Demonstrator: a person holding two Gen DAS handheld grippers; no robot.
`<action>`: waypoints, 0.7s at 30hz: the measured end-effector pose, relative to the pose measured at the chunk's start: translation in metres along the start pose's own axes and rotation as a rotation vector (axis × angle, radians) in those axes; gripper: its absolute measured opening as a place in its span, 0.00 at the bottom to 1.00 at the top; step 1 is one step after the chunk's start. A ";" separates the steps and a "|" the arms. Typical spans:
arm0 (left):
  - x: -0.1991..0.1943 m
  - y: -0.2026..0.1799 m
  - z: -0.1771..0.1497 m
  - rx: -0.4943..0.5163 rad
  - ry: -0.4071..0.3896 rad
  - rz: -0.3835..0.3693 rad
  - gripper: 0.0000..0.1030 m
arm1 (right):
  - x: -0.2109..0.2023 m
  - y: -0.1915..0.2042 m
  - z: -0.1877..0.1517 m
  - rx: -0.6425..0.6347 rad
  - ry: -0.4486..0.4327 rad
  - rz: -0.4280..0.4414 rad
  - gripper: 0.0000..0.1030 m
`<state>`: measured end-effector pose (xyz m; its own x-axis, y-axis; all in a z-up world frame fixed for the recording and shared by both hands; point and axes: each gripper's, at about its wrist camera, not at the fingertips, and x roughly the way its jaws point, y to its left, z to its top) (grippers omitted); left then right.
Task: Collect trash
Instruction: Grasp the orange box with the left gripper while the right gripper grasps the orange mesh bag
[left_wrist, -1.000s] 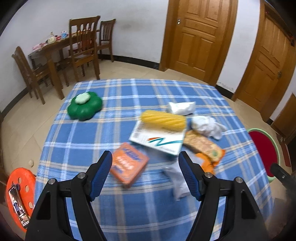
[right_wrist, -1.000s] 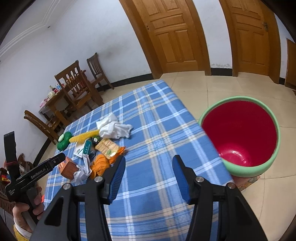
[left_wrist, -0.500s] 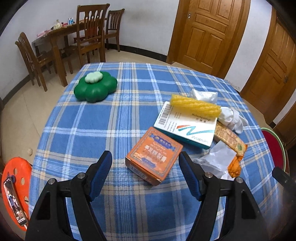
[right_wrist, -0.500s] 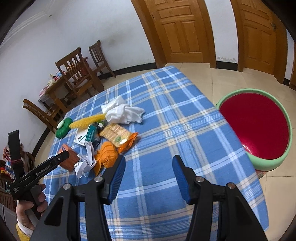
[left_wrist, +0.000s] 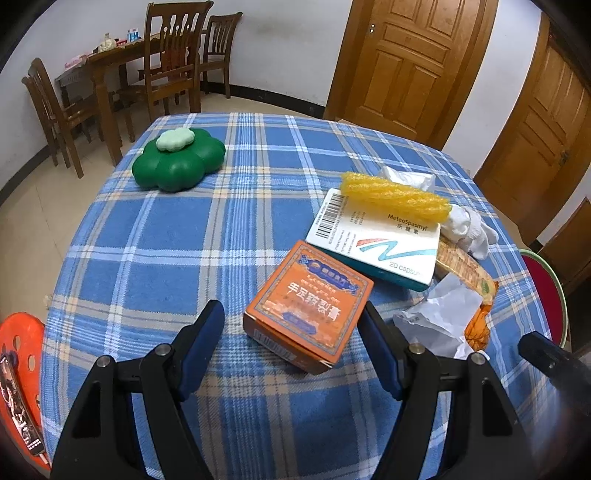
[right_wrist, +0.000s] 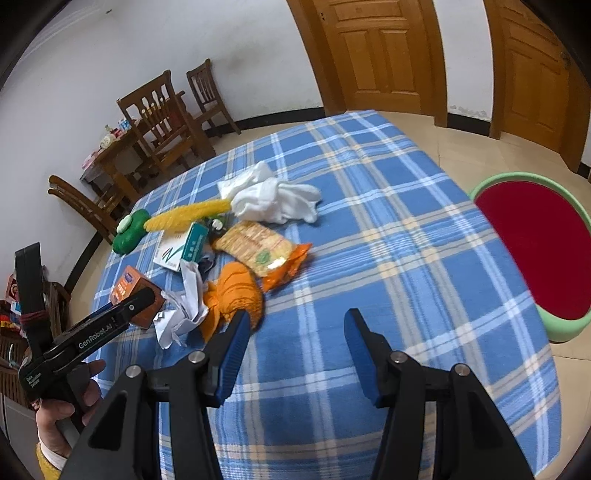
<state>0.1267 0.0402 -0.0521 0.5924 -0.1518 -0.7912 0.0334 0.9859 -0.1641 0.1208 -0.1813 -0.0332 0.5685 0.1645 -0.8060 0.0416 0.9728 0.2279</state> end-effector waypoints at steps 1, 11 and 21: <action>0.001 0.001 0.000 -0.001 0.001 -0.005 0.71 | 0.003 0.002 0.000 -0.003 0.006 0.006 0.54; 0.002 0.001 -0.002 0.015 -0.016 -0.039 0.57 | 0.025 0.020 0.002 -0.034 0.045 0.032 0.54; 0.000 0.002 -0.003 0.011 -0.025 -0.047 0.56 | 0.041 0.034 0.001 -0.074 0.054 0.047 0.46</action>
<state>0.1246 0.0418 -0.0540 0.6102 -0.1959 -0.7676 0.0705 0.9785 -0.1937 0.1464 -0.1420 -0.0578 0.5231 0.2172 -0.8241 -0.0463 0.9728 0.2271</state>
